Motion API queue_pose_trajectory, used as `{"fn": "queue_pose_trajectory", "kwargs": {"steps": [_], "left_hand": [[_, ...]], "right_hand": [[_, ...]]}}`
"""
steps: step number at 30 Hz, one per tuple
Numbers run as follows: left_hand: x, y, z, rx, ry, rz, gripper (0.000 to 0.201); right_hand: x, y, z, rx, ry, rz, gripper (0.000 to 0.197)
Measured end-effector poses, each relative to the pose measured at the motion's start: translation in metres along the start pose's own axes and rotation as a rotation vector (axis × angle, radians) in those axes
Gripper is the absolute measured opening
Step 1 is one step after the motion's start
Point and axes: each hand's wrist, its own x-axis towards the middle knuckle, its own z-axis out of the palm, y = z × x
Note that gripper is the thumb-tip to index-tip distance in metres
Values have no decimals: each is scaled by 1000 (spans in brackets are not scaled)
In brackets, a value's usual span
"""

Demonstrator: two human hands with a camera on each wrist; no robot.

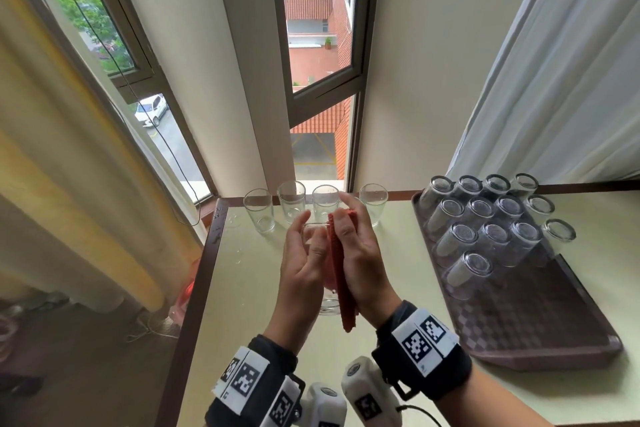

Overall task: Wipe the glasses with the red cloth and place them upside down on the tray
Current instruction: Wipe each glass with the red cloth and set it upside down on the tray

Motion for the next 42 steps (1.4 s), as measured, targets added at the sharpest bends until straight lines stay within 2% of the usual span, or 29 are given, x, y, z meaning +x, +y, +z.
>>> {"fn": "queue_pose_trajectory", "kwargs": {"steps": [7, 10, 13, 18, 23, 25, 28, 31, 34, 39, 42], "left_hand": [[-6, 0, -1, 51, 48, -5, 58], [-10, 1, 2, 39, 57, 17, 60], [-11, -3, 3, 51, 53, 25, 69], [-13, -3, 0, 119, 31, -8, 62], [-16, -3, 0, 89, 50, -15, 79], [-17, -7, 2, 70, 35, -29, 86], [-19, -8, 2, 98, 10, -45, 83], [-19, -6, -2, 122, 27, -51, 86], [-21, -4, 1, 106, 68, -22, 78], [-27, -3, 7, 31, 35, -35, 60], [-25, -6, 2, 129, 23, -52, 78]], "right_hand": [[-14, 15, -1, -88, 49, -40, 59], [-11, 3, -8, -22, 63, -31, 51], [-7, -4, -8, 58, 38, 3, 53], [-20, 3, -5, 45, 53, -7, 46], [-22, -1, -15, 88, 21, 30, 35], [-21, -3, -13, 146, 13, 46, 39], [-22, 3, -8, 142, 47, 70, 56], [-27, 6, -8, 105, 89, 51, 47], [-28, 1, -11, 66, 116, 21, 33], [-26, -2, -7, 118, 48, 78, 55], [-30, 6, -8, 85, 73, 71, 55]]}}
